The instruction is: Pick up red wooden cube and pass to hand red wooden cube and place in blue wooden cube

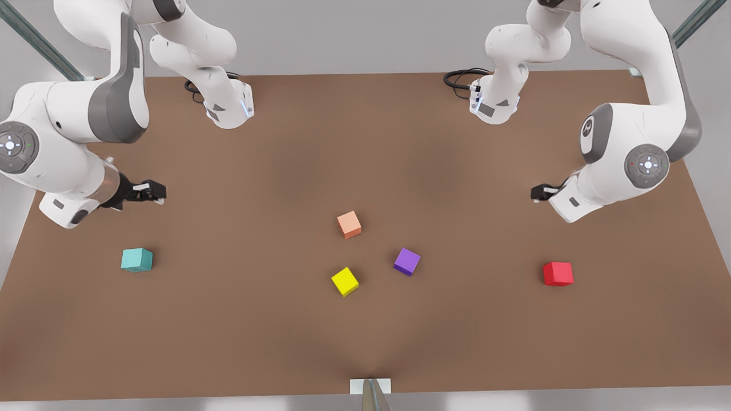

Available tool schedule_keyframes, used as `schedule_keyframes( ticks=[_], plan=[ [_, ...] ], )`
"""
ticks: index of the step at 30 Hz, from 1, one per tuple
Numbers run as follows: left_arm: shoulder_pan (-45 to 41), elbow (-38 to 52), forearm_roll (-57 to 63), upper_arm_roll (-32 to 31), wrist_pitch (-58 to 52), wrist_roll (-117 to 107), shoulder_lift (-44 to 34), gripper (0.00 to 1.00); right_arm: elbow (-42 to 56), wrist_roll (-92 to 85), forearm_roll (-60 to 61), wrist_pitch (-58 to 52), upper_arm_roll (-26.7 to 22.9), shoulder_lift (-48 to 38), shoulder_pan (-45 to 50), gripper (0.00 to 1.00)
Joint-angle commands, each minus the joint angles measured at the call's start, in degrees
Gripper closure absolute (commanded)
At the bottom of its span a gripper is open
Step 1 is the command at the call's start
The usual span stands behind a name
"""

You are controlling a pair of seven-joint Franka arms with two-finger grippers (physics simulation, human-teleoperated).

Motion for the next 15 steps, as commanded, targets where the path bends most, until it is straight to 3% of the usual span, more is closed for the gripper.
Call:
schedule_keyframes(
  ticks=[1, 2, 5, 9, 15],
  plan=[
    [-0.02, 0.24, -0.14, 0.01, 3.67, -2.68, -0.06, 0.0, -0.05, -3.62, 0.17, 2.81, -0.01, -0.04, -0.14, 0.0],
    [0.16, 0.24, -0.14, 0.01, 3.76, -2.68, 0.02, 0.0, 0.04, -3.62, 0.0, 2.81, -0.01, -0.12, -0.14, 0.0],
    [2.79, 21.67, 0.3, 2.91, 2.18, 3.9, 22.6, 0.0, 0.04, -3.62, 0.17, 2.81, -0.01, -0.04, -0.14, 0.0],
    [7.45, 21.77, 0.39, 3.0, 12.63, 16.3, 29.55, 0.0, 0.04, -3.62, 0.17, 2.81, -0.01, -0.04, -0.14, 0.0],
    [7.89, 13.6, 0.21, 4.23, 25.19, 18.41, 31.49, 0.0, -0.05, -3.62, 0.35, 2.81, -0.01, -0.04, -0.14, 0.0]
  ],
)
